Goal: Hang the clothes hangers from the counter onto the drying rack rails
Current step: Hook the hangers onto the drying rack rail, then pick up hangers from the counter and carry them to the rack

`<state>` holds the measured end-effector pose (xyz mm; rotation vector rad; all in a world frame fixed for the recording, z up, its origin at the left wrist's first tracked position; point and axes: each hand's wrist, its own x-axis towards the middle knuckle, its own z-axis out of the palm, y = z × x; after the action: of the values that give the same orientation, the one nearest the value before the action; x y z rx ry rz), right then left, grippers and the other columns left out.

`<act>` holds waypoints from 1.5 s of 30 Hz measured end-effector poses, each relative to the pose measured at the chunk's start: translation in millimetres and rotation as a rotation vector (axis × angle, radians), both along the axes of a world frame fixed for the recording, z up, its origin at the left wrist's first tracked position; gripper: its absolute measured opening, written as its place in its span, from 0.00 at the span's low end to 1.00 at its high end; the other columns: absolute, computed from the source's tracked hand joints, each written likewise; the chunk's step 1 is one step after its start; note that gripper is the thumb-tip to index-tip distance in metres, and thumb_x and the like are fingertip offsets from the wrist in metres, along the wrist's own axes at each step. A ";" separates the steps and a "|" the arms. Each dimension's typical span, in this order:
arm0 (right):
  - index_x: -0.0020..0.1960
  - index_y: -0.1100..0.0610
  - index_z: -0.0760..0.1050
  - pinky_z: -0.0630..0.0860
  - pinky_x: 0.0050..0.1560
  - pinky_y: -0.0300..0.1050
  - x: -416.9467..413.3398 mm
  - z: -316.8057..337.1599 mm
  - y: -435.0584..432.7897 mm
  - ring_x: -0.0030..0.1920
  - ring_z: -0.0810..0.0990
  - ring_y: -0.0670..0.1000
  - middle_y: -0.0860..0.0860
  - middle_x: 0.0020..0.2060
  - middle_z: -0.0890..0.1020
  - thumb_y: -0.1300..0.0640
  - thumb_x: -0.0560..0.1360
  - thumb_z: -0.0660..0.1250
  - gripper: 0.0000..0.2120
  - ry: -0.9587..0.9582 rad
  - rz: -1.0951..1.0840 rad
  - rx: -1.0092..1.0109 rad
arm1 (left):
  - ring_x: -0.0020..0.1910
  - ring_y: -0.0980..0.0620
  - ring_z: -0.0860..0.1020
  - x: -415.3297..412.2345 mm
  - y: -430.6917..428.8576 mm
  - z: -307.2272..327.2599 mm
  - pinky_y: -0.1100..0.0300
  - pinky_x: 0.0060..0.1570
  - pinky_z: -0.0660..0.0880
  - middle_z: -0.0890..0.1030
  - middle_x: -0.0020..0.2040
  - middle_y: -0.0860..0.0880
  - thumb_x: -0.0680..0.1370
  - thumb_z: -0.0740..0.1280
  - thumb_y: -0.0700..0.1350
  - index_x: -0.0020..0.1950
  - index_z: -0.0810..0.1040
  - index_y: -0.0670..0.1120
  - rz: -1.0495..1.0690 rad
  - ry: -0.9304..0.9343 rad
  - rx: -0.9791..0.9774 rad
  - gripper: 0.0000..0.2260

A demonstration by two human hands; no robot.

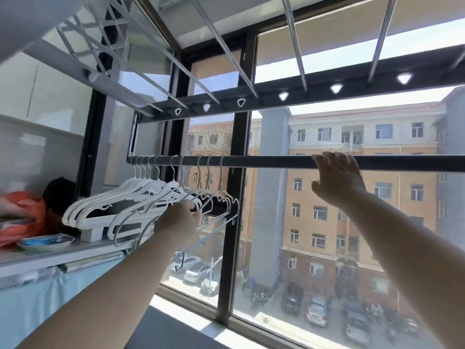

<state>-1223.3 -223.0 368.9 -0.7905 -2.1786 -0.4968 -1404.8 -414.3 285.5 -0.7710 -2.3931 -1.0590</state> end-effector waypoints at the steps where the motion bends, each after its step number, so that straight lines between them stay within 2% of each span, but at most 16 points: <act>1: 0.74 0.55 0.53 0.48 0.72 0.49 5.0 -3.1 -5.1 0.72 0.55 0.56 0.54 0.71 0.60 0.57 0.77 0.59 0.28 0.002 -0.008 -0.001 | 0.58 0.43 0.74 5.0 -3.8 0.4 0.56 0.53 0.70 0.76 0.62 0.42 0.79 0.59 0.46 0.65 0.71 0.42 -0.007 0.049 0.030 0.16; 4: 0.73 0.55 0.54 0.49 0.72 0.50 24.4 -9.8 -23.4 0.71 0.57 0.56 0.55 0.70 0.62 0.55 0.77 0.59 0.27 -0.012 -0.060 -0.010 | 0.58 0.44 0.75 20.3 -15.5 1.6 0.55 0.53 0.71 0.75 0.63 0.42 0.79 0.59 0.43 0.67 0.68 0.42 -0.118 0.177 0.115 0.17; 8: 0.73 0.56 0.55 0.53 0.71 0.51 54.7 -24.8 -54.5 0.70 0.60 0.56 0.55 0.69 0.64 0.54 0.78 0.58 0.25 0.003 -0.135 -0.070 | 0.40 0.47 0.75 45.0 -31.9 -6.6 0.59 0.38 0.71 0.80 0.52 0.43 0.79 0.58 0.42 0.64 0.71 0.42 -0.319 0.218 0.144 0.14; 9: 0.72 0.56 0.56 0.53 0.71 0.51 61.9 -31.6 -61.4 0.70 0.60 0.56 0.55 0.69 0.64 0.54 0.78 0.58 0.25 0.000 -0.150 -0.087 | 0.38 0.47 0.76 51.7 -35.5 -12.2 0.59 0.37 0.72 0.80 0.51 0.43 0.79 0.58 0.42 0.63 0.72 0.42 -0.355 0.217 0.126 0.13; 12: 0.71 0.56 0.59 0.54 0.71 0.50 86.2 -58.0 -80.7 0.69 0.62 0.55 0.54 0.68 0.67 0.55 0.78 0.58 0.22 -0.035 -0.214 -0.137 | 0.44 0.45 0.79 72.1 -43.6 -29.0 0.56 0.45 0.75 0.82 0.52 0.44 0.79 0.59 0.44 0.60 0.75 0.43 -0.405 0.231 0.074 0.12; 16: 0.69 0.55 0.63 0.54 0.70 0.50 134.8 -106.2 -104.9 0.68 0.63 0.54 0.53 0.66 0.69 0.58 0.77 0.58 0.20 -0.083 -0.307 -0.237 | 0.50 0.41 0.79 112.8 -45.8 -53.5 0.55 0.49 0.73 0.82 0.50 0.39 0.77 0.63 0.39 0.55 0.79 0.40 -0.487 0.314 0.116 0.10; 18: 0.68 0.55 0.64 0.54 0.70 0.49 169.0 -126.7 -114.0 0.68 0.64 0.54 0.53 0.65 0.70 0.59 0.77 0.57 0.19 -0.128 -0.368 -0.270 | 0.51 0.41 0.78 139.7 -39.4 -69.2 0.55 0.50 0.73 0.82 0.50 0.40 0.76 0.63 0.39 0.53 0.81 0.41 -0.578 0.280 0.102 0.09; 21: 0.67 0.55 0.66 0.58 0.68 0.49 230.6 -148.4 -128.1 0.66 0.66 0.54 0.53 0.64 0.72 0.58 0.78 0.56 0.18 -0.186 -0.489 -0.333 | 0.53 0.45 0.78 188.0 -17.9 -88.5 0.59 0.50 0.71 0.82 0.53 0.46 0.78 0.60 0.43 0.54 0.80 0.46 -0.749 0.176 -0.035 0.10; 26: 0.65 0.55 0.70 0.63 0.65 0.48 352.4 -172.1 -151.8 0.64 0.69 0.55 0.54 0.62 0.74 0.59 0.78 0.55 0.16 -0.173 -0.710 -0.466 | 0.53 0.45 0.79 295.2 13.1 -107.1 0.59 0.51 0.73 0.82 0.53 0.46 0.78 0.61 0.44 0.53 0.80 0.48 -1.017 0.087 -0.193 0.10; 29: 0.61 0.55 0.71 0.65 0.59 0.45 436.7 -184.4 -162.2 0.60 0.73 0.56 0.55 0.59 0.77 0.61 0.77 0.54 0.15 -0.138 -0.828 -0.562 | 0.54 0.46 0.78 373.7 29.0 -113.2 0.58 0.52 0.73 0.82 0.52 0.46 0.78 0.61 0.43 0.53 0.80 0.48 -1.151 0.055 -0.277 0.09; 31: 0.61 0.56 0.71 0.64 0.55 0.42 496.7 -192.8 -171.8 0.59 0.73 0.57 0.55 0.59 0.77 0.62 0.78 0.52 0.15 -0.080 -0.894 -0.624 | 0.54 0.46 0.78 430.7 44.2 -116.9 0.59 0.53 0.73 0.82 0.51 0.46 0.78 0.61 0.42 0.49 0.80 0.49 -1.247 0.022 -0.282 0.08; 35: 0.56 0.54 0.72 0.63 0.45 0.40 625.2 -211.2 -195.8 0.50 0.73 0.54 0.52 0.57 0.77 0.60 0.78 0.51 0.13 0.030 -0.994 -0.707 | 0.50 0.45 0.79 562.3 64.9 -130.1 0.58 0.47 0.74 0.82 0.50 0.46 0.77 0.59 0.43 0.44 0.79 0.51 -1.339 -0.044 -0.313 0.10; 37: 0.56 0.54 0.72 0.66 0.45 0.40 684.5 -220.3 -206.7 0.49 0.73 0.54 0.52 0.57 0.77 0.58 0.78 0.52 0.12 0.089 -1.058 -0.748 | 0.47 0.46 0.79 627.8 73.7 -137.6 0.59 0.44 0.74 0.82 0.49 0.47 0.77 0.58 0.43 0.40 0.77 0.53 -1.400 -0.050 -0.356 0.11; 41: 0.59 0.54 0.73 0.71 0.51 0.41 787.2 -236.5 -222.0 0.56 0.76 0.53 0.51 0.58 0.77 0.58 0.78 0.53 0.14 0.193 -1.169 -0.810 | 0.39 0.47 0.77 741.0 91.2 -155.2 0.60 0.37 0.70 0.81 0.44 0.48 0.77 0.58 0.42 0.40 0.77 0.47 -1.504 -0.114 -0.422 0.10; 45: 0.57 0.55 0.74 0.68 0.46 0.40 868.8 -249.7 -220.3 0.53 0.76 0.52 0.50 0.55 0.78 0.58 0.78 0.54 0.13 0.270 -1.236 -0.840 | 0.44 0.49 0.78 826.0 111.6 -173.6 0.60 0.42 0.72 0.80 0.44 0.50 0.78 0.56 0.42 0.48 0.78 0.47 -1.569 -0.064 -0.503 0.11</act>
<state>-354.5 -443.3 119.2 -2.4936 -1.3575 0.0297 -578.8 -302.7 111.8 -3.0049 -1.7554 -0.7929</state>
